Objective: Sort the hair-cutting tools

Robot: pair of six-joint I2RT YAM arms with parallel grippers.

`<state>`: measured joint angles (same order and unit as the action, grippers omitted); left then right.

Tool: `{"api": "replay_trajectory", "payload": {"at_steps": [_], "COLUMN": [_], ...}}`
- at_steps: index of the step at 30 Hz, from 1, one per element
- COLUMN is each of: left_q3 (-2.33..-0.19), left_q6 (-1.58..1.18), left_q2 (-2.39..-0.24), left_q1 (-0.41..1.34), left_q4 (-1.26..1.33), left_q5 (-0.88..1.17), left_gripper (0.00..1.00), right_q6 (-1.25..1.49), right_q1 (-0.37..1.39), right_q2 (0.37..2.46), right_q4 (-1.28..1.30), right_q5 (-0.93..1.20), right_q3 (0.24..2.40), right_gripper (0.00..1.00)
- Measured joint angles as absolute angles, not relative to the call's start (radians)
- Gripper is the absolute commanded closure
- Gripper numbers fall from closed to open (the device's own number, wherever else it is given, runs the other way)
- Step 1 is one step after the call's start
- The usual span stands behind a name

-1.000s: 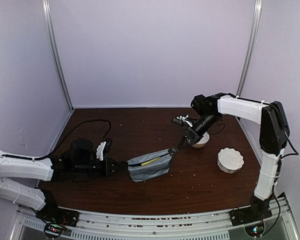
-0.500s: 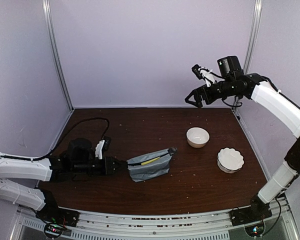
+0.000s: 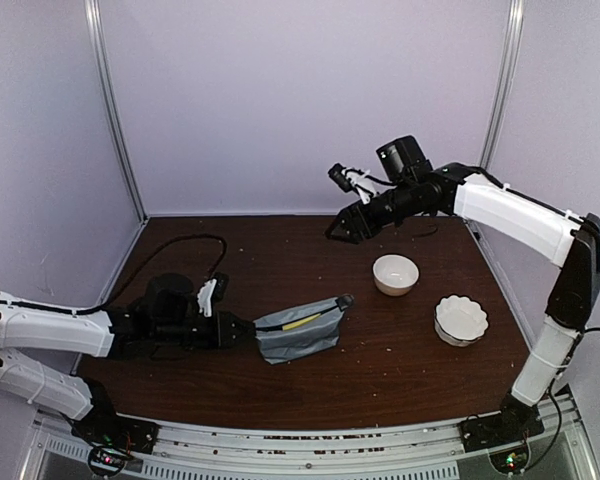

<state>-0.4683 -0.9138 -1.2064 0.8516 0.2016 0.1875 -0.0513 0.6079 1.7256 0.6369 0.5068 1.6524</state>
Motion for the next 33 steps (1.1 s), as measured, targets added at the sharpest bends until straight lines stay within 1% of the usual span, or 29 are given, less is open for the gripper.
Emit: {"api": "replay_trajectory", "payload": {"at_steps": [2,4,9,15,22,29,33], "left_q3": [-0.472,-0.475,-0.481,-0.481,-0.481,-0.474,-0.458], "left_q6": [-0.918,-0.923,-0.929,-0.935,-0.940,-0.943,-0.941], "left_q2": [-1.220,-1.230,-1.231,-1.234,-1.274,-1.277,-1.282], "left_q1": [0.852,0.852,0.839,0.818,0.814,0.814,0.813], "left_q4": [0.202,0.202,0.202,0.213,0.242,0.284,0.322], "left_q5": [0.187,0.187,0.191,0.200,0.233,0.253,0.268], "left_gripper": [0.78,0.78,0.78,0.78,0.89,0.99,1.00], "right_q6": [-0.044,-0.046,-0.049,-0.048,-0.025,0.010,0.033], "right_q1": [0.652,0.690,0.766,0.826,0.855,0.859,0.860], "right_q2": [1.763,1.802,1.890,1.928,2.020,2.087,2.118], "right_q4": [0.647,0.665,0.715,0.757,0.782,0.798,0.798], "right_q5": [0.551,0.589,0.661,0.726,0.795,0.833,0.860], "right_q3": [1.651,1.650,1.644,1.650,1.699,1.737,1.781], "right_gripper": [0.49,0.51,0.50,0.48,0.48,0.51,0.51]}}
